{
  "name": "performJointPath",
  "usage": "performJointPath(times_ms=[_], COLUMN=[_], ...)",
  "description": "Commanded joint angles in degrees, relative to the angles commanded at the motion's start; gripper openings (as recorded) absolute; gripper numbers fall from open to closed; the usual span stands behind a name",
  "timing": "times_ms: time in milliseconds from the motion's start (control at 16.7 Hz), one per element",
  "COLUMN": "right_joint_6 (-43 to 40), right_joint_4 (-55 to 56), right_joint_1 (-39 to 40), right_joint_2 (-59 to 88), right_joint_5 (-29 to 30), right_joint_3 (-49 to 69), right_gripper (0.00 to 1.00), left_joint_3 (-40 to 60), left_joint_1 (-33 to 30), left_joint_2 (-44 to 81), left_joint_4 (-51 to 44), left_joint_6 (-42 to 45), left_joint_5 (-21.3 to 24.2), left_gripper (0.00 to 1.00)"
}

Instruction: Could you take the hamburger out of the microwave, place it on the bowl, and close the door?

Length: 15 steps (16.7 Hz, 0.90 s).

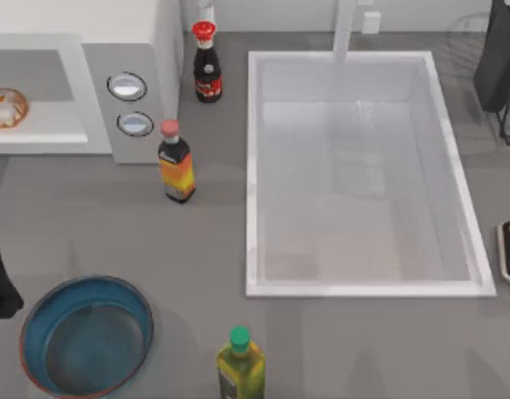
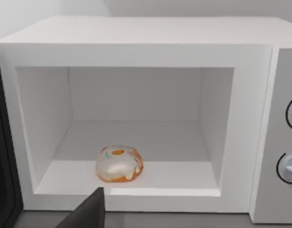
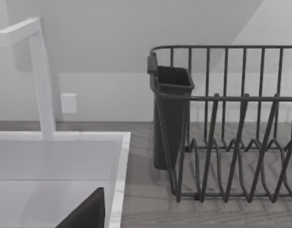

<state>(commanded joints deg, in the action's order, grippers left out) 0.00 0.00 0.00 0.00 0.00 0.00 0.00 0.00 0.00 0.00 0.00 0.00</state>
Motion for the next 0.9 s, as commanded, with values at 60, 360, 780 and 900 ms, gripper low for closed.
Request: performJointPath(times_ms=[60, 360, 780, 900], right_joint_6=[0.00, 0.00, 0.00, 0.00], right_joint_4=[0.00, 0.00, 0.00, 0.00], right_joint_1=[0.00, 0.00, 0.00, 0.00], right_joint_2=[0.00, 0.00, 0.00, 0.00], right_joint_5=[0.00, 0.00, 0.00, 0.00], right_joint_3=[0.00, 0.00, 0.00, 0.00], right_gripper=[1.00, 1.00, 1.00, 1.00], left_joint_3=[0.00, 0.00, 6.10, 10.05], left_joint_1=[0.00, 0.00, 1.01, 1.67], left_joint_2=[0.00, 0.00, 12.36, 21.22], left_joint_4=[0.00, 0.00, 6.59, 10.86], left_joint_6=[0.00, 0.00, 0.47, 0.78], left_joint_5=[0.00, 0.00, 1.21, 1.99], left_gripper=[1.00, 1.00, 1.00, 1.00])
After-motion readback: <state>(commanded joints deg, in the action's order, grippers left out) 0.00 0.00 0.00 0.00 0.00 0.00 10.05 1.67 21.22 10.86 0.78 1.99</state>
